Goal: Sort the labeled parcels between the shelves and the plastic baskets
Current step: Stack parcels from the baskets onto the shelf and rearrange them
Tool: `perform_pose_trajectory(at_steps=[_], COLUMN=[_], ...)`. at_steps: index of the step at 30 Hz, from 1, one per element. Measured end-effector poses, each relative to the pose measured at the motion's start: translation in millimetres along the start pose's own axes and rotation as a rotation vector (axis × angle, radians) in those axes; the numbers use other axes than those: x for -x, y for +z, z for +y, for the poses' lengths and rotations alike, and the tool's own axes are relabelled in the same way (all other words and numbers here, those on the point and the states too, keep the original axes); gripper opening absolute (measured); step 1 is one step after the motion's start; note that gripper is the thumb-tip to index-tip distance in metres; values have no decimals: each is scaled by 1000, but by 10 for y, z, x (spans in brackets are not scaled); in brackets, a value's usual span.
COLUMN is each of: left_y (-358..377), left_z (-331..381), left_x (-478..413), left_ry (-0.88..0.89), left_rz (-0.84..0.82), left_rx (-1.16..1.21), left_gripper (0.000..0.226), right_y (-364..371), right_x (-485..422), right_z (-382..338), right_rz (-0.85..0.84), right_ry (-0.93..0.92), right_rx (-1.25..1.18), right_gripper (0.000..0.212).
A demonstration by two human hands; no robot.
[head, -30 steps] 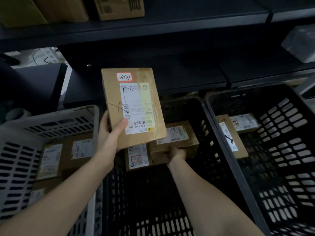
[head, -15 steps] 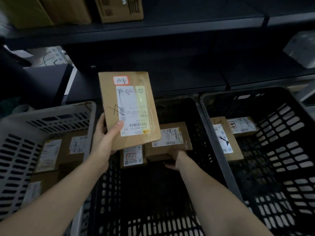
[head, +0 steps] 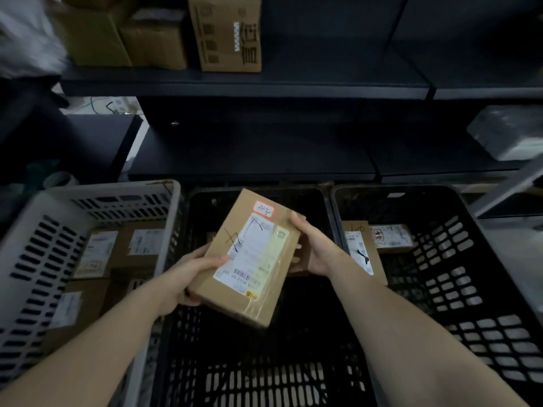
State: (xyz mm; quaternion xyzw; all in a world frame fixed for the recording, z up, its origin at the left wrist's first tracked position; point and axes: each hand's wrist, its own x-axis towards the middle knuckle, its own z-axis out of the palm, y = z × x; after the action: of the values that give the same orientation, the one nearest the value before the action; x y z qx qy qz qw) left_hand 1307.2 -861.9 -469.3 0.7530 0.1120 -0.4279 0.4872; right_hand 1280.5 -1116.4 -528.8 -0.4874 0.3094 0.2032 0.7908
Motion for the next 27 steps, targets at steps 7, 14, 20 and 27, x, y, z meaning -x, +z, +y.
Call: perform_pose_trajectory(at_steps=[7,14,20,27], left_y=[60,189,463,877], left_z=[-95,-396,-706,-967], left_x=[-101,-236,-429,-605], left_ry=[45,44,-55,-252], left_rz=[25,-66,-89,-93], left_rx=[-256,-433,-369,-116], left_gripper=[38,42,62,61], right_y=[-6,18,73,55], right_x=[238,354,54,-50], right_z=[392,861,1266,1230], right_rz=[276,523,789,797], right_ry=[289,385,96,128], right_rx=[37,-115,-295,-194], right_gripper=[68,64,70,46])
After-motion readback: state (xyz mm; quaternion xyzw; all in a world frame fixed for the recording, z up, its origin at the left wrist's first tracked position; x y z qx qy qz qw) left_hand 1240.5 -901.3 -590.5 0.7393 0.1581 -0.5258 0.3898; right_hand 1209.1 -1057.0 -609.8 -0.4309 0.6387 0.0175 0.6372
